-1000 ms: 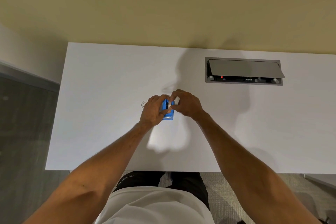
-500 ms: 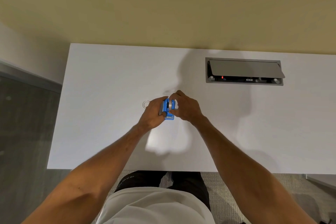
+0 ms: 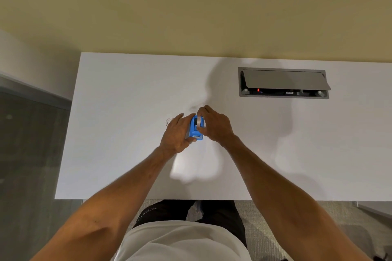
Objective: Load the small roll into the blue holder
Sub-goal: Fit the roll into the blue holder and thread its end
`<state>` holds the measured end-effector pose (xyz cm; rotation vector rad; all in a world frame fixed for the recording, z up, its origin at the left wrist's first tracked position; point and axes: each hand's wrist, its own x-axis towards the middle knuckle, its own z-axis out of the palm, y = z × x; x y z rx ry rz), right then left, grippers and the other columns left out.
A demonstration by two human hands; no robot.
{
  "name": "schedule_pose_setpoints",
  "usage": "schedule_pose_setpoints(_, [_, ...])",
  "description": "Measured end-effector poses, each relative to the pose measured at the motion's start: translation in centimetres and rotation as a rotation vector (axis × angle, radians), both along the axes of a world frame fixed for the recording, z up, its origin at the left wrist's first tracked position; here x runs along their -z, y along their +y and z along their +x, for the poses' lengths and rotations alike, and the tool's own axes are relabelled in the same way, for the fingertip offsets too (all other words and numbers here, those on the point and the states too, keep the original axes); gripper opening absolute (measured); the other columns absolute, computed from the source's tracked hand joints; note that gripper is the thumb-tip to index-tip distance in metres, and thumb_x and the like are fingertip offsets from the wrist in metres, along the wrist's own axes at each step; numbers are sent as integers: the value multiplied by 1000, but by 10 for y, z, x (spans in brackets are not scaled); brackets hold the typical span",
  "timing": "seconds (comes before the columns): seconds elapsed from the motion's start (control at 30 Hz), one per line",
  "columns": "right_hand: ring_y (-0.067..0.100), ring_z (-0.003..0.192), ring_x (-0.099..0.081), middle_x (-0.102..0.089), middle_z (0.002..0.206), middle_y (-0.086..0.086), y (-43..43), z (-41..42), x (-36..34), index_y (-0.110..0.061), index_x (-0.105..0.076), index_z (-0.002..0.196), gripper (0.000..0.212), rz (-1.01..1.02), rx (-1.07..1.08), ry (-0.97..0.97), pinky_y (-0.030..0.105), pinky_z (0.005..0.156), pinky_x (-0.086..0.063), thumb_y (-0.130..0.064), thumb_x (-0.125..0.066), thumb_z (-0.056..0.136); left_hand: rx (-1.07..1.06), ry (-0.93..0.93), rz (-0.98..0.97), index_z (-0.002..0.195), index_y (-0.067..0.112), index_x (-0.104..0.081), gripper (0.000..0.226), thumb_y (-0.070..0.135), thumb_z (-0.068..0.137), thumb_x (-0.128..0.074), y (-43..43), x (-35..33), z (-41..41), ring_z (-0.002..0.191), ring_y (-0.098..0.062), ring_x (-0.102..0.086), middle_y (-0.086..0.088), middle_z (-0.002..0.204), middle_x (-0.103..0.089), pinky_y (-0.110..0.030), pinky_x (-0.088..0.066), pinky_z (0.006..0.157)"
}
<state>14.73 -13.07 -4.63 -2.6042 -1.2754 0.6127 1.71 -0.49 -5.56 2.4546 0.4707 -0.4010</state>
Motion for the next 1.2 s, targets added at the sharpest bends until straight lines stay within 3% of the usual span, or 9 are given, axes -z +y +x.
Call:
schedule_pose_setpoints(0.43, [17, 89, -69, -71, 113, -1, -5, -2, 4, -19, -56, 130, 46, 66, 30, 31, 26, 83, -57, -48, -66, 95, 2, 70, 35, 161, 17, -35, 86, 44, 91, -77, -1, 3, 1, 159, -27, -34, -2, 162, -48, -42, -23, 135])
schedule_pose_setpoints(0.67, [16, 100, -72, -73, 120, -4, -6, -2, 4, -24, -59, 128, 44, 109, 160, 139, 24, 89, -56, -47, -71, 93, 4, 110, 59, 164, 20, -26, 89, 52, 94, -71, -1, 6, 0, 162, -26, -27, 0, 167, -41, -42, -22, 135])
schedule_pose_setpoints(1.2, [16, 103, -71, -72, 122, -4, -10, -6, 3, -22, -58, 130, 45, 137, 148, 122, 24, 94, -58, -48, -69, 94, 11, 142, 86, 164, 24, -26, 89, 55, 93, -70, 1, 6, 0, 163, -27, -23, -2, 166, -42, -44, -22, 135])
